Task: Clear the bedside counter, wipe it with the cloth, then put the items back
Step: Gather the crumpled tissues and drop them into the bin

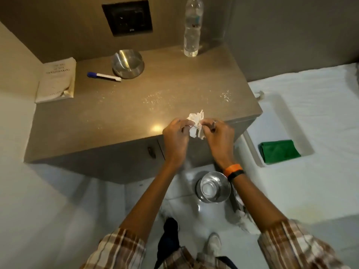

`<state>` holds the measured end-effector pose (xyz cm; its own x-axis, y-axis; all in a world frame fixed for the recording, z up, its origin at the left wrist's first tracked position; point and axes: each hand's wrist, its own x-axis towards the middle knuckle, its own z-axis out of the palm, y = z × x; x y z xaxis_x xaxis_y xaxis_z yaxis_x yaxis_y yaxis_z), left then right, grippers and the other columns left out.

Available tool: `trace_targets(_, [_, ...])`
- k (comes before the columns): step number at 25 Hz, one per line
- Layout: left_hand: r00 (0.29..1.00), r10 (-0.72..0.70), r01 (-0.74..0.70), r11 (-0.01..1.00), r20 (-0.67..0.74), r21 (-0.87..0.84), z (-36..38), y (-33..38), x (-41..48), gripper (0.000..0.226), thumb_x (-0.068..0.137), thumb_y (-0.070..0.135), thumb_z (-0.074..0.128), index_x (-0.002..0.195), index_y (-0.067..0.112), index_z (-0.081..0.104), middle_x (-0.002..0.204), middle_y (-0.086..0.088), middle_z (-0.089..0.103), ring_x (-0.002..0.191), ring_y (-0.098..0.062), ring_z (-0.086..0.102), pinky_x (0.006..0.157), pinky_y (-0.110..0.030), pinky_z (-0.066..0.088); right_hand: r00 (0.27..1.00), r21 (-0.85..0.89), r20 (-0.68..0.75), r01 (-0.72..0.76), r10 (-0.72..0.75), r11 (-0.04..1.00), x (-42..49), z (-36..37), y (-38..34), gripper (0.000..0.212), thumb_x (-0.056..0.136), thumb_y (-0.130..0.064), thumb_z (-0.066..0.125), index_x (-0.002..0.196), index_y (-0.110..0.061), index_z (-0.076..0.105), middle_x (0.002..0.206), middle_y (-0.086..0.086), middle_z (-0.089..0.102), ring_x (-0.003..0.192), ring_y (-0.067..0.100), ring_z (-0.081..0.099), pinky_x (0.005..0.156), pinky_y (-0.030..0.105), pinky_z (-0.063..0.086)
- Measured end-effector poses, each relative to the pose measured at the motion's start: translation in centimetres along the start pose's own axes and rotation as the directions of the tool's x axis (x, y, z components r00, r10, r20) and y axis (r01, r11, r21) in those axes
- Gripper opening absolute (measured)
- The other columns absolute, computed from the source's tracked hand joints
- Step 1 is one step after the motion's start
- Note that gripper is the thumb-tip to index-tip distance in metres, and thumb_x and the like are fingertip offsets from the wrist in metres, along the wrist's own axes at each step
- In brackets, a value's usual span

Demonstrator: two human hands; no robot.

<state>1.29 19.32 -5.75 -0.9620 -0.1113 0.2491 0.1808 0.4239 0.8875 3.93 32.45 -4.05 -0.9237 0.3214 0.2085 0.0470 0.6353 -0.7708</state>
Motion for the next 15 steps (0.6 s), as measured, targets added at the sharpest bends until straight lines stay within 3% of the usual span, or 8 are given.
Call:
trace_targets(3, [0.980, -0.184, 0.187, 0.981, 0.075, -0.042, 5.5, -3.2, -8.1, 0.018, 0.083, 0.001, 0.077, 0.086, 0.019, 0.077, 0.084, 0.016, 0.071, 0.080, -0.005, 0.069, 0.073, -0.009, 0.050, 0.986, 0.099, 0.059, -0.163, 0.158, 0.982, -6.4, -0.5, 7.8, 0.015, 0.091, -0.009, 0.070, 0.097, -0.018, 0.080, 0.094, -0.009, 0.075, 0.081, -0.004, 0.068, 0.077, 0.005, 0.048])
trace_targets(5, [0.919, -0.350, 0.358, 0.934, 0.179, -0.011, 9.8, -7.4, -12.8, 0.016, 0.085, 0.003, 0.076, 0.086, 0.020, 0.077, 0.083, 0.016, 0.072, 0.079, -0.003, 0.070, 0.072, -0.012, 0.052, 0.948, 0.032, 0.126, -0.298, 0.292, 0.954, -9.3, 0.7, 14.7, 0.017, 0.091, -0.006, 0.068, 0.098, -0.015, 0.080, 0.096, -0.005, 0.078, 0.085, -0.001, 0.069, 0.075, 0.002, 0.044])
trace_targets(7, [0.845, -0.459, 0.460, 0.886, 0.276, 0.064, 14.2, -12.7, -16.9, 0.014, 0.085, 0.001, 0.074, 0.087, 0.014, 0.078, 0.086, 0.005, 0.076, 0.080, -0.008, 0.072, 0.076, -0.021, 0.056, 0.896, -0.099, 0.207, -0.380, 0.393, 0.920, -11.9, 2.9, 21.9, 0.019, 0.090, -0.003, 0.065, 0.099, -0.010, 0.080, 0.098, 0.004, 0.079, 0.085, 0.010, 0.069, 0.076, 0.011, 0.046])
trace_targets(11, [0.727, -0.563, 0.502, 0.826, 0.393, 0.255, 23.3, -24.9, -23.4, 0.018, 0.087, -0.008, 0.064, 0.093, 0.004, 0.076, 0.102, -0.011, 0.075, 0.094, -0.022, 0.070, 0.091, -0.038, 0.057, 0.791, -0.310, 0.343, -0.413, 0.506, 0.856, -16.3, 9.7, 36.7, 0.021, 0.091, 0.001, 0.058, 0.101, -0.001, 0.076, 0.102, 0.017, 0.077, 0.094, 0.030, 0.072, 0.085, 0.035, 0.057])
trace_targets(15, [0.642, -0.601, 0.466, 0.799, 0.476, 0.380, 29.9, -34.5, -27.1, 0.035, 0.090, -0.007, 0.060, 0.122, 0.002, 0.067, 0.122, -0.017, 0.069, 0.113, -0.032, 0.066, 0.099, -0.039, 0.052, 0.725, -0.321, 0.405, -0.458, 0.558, 0.829, -18.3, 15.4, 46.8, 0.034, 0.092, 0.003, 0.056, 0.121, -0.006, 0.072, 0.119, 0.019, 0.073, 0.111, 0.036, 0.069, 0.100, 0.043, 0.055])
